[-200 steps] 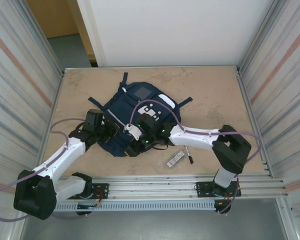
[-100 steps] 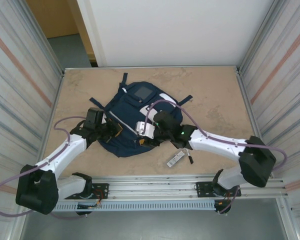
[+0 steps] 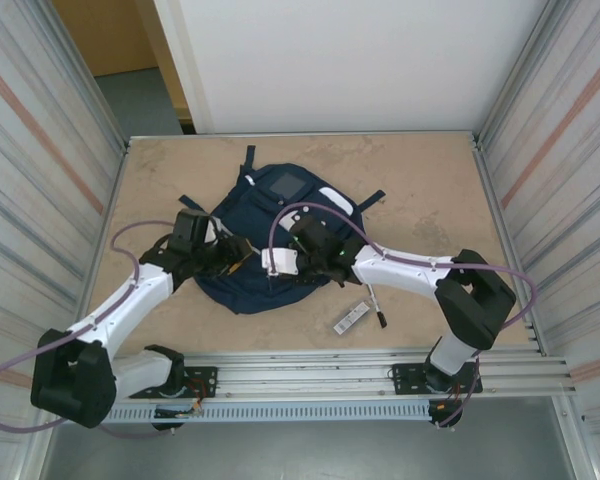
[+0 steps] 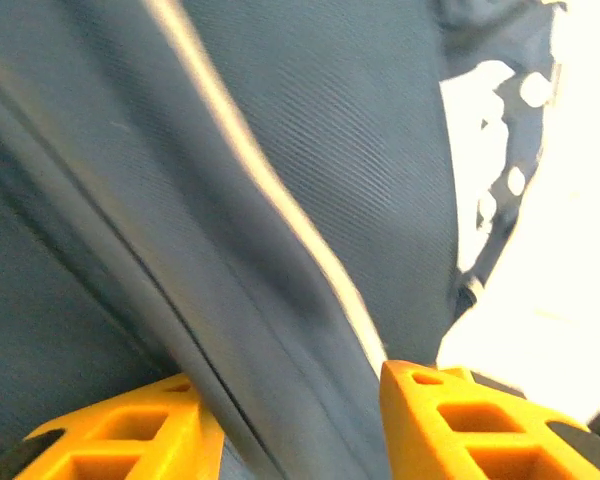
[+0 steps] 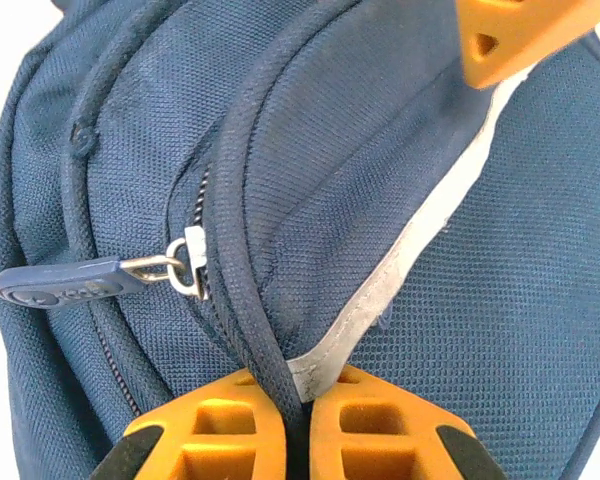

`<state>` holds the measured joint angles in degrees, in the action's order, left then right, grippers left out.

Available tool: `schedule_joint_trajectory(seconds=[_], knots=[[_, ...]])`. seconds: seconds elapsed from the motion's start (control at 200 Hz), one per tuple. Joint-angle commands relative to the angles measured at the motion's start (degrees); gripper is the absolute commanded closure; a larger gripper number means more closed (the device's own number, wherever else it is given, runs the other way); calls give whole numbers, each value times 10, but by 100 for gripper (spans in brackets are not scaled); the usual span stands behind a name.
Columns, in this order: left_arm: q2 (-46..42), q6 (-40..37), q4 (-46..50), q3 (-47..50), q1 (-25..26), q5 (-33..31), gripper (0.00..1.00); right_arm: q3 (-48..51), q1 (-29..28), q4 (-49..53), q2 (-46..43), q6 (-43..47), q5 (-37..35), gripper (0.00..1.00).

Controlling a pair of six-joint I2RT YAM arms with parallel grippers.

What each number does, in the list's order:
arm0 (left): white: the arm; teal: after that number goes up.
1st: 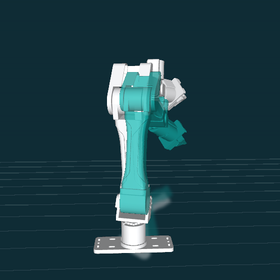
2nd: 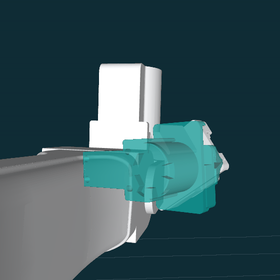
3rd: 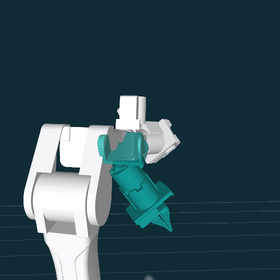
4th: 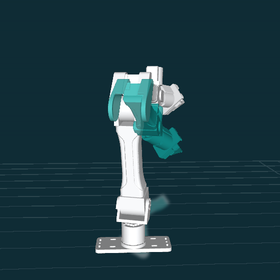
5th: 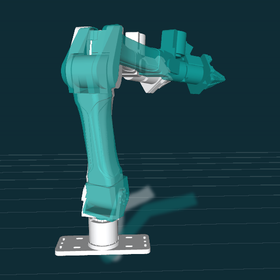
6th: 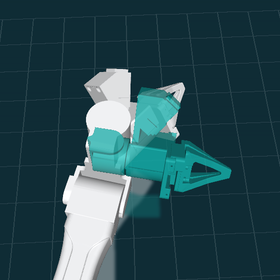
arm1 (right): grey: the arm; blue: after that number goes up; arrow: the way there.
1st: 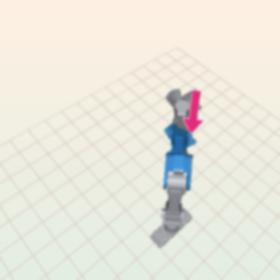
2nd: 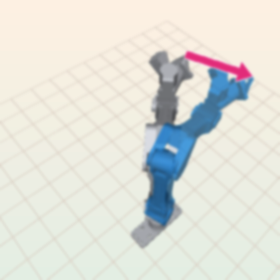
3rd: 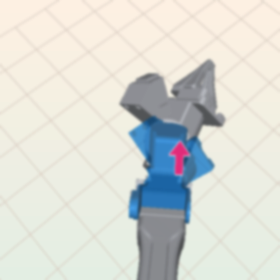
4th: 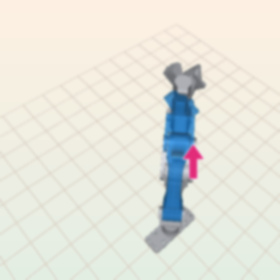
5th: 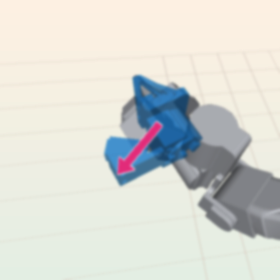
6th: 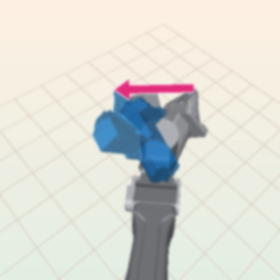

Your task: Pack books, pencil case, and school supplies into a backpack

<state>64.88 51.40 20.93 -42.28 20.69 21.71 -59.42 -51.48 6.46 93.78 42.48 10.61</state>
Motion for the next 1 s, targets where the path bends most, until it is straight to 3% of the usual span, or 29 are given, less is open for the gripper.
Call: schedule_joint_trajectory(seconds=[0.0,0.175,0.356,0.692,0.992], knots=[[-53,-93,69,-39,49,-37,53,-26,20,-34,-16,-73,98,100],[-95,-91,46,6,140,-73,53,-27,28,-25,-12,-97,135,100],[-75,-97,66,-6,217,-152,53,-26,30,-31,0,-116,146,100],[-35,-54,54,-2,225,-264,55,-26,30,-41,-5,-142,170,100],[-2,-28,24,5,227,-283,61,-9,14,-65,-18,-177,171,100]])
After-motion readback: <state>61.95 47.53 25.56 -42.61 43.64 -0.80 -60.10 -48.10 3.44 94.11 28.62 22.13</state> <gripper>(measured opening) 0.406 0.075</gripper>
